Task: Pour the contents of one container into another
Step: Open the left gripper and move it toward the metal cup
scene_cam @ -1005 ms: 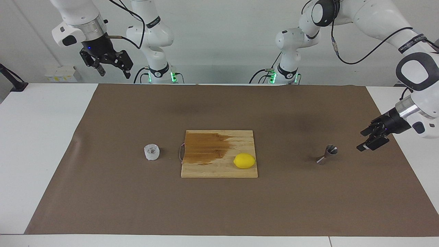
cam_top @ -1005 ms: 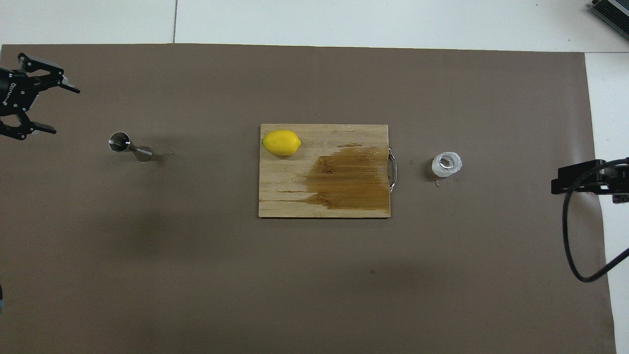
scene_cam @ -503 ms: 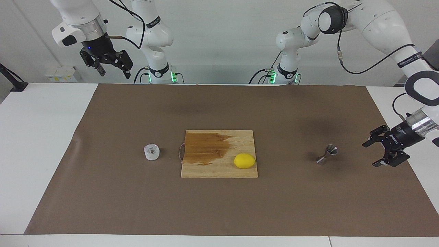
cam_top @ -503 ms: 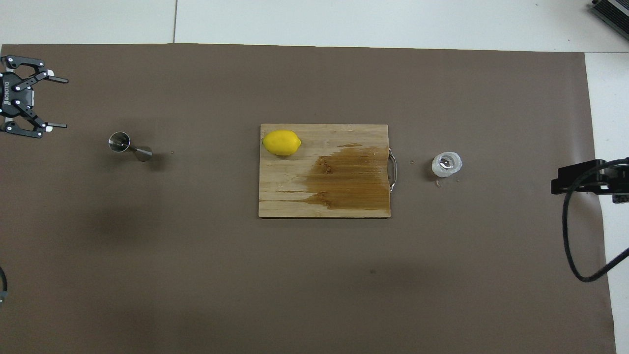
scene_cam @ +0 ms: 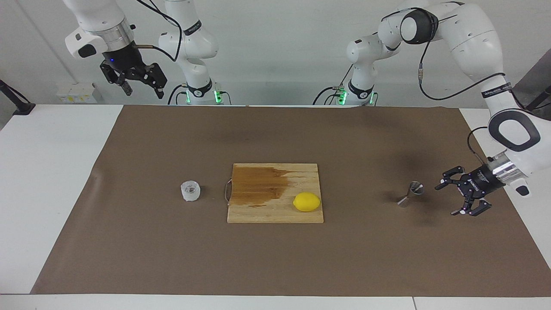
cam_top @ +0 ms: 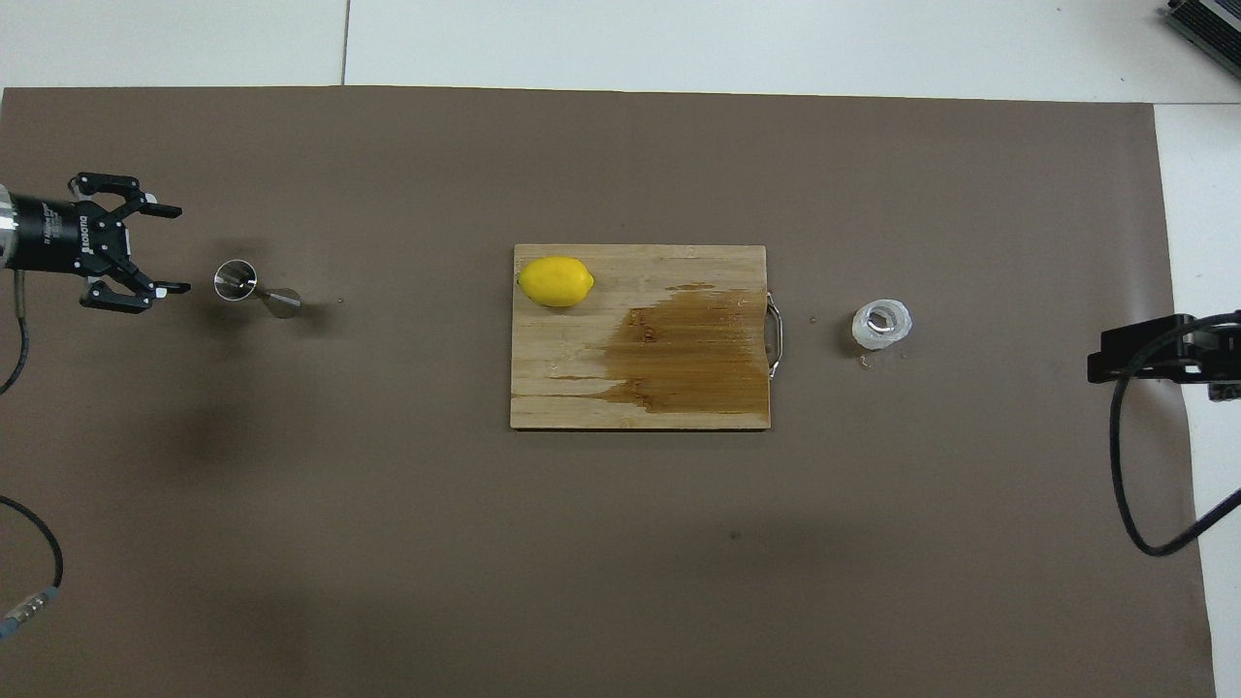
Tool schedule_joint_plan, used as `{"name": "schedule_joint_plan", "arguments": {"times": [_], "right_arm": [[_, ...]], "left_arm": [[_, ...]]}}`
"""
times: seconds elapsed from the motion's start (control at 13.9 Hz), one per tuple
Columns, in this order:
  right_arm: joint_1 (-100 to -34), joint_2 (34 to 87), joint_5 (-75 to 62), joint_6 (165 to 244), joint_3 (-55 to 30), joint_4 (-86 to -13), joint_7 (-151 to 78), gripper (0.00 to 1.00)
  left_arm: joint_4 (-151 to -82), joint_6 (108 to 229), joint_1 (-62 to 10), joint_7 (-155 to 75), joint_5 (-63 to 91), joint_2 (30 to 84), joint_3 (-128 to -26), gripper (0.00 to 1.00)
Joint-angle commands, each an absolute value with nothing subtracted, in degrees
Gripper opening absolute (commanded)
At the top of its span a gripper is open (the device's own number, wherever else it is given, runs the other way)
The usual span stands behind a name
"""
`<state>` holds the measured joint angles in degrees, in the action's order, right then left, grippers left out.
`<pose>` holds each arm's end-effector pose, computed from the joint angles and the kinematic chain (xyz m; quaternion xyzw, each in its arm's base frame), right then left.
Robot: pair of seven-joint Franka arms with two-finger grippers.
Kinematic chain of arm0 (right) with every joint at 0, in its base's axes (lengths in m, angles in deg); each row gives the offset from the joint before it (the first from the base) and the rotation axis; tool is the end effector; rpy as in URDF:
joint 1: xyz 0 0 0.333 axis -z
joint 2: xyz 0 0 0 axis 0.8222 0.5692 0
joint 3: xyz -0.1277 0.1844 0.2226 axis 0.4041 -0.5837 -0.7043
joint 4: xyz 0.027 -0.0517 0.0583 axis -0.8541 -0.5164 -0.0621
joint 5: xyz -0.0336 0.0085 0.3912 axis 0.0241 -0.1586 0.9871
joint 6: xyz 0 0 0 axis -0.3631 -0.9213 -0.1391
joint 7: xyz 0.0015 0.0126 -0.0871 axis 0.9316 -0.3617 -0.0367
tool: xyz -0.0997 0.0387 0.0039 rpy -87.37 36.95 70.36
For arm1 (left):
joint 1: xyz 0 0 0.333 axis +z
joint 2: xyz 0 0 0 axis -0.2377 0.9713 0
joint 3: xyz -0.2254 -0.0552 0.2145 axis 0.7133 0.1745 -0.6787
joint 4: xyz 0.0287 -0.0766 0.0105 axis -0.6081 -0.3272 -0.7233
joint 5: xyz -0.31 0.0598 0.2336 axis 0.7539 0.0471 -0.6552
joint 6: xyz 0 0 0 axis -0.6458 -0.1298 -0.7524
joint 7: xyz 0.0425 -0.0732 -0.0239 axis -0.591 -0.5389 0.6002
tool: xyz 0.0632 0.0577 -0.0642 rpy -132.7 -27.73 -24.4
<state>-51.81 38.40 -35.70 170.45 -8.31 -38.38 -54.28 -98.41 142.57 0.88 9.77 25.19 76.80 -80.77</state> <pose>0.5039 0.0037 0.6605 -0.9964 0.0812 0.0205 0.0097 0.6665 0.1413 0.3388 0.6329 0.7189 -0.1763 0.2272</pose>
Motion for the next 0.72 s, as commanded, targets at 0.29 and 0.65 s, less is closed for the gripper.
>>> {"name": "schedule_joint_plan", "arguments": {"times": [0.29,0.65], "right_arm": [[-51.2,37.9,-34.2,169.8,-8.4,-38.6,-53.1,1.00],[-51.2,37.9,-34.2,169.8,-8.4,-38.6,-53.2,1.00]], "left_arm": [[-111.1,147.5,0.1,10.8,31.0,70.5,-81.0,1.00],[-117.8,151.7,-0.4,10.9,34.8,68.1,-80.9,1.00]]}}
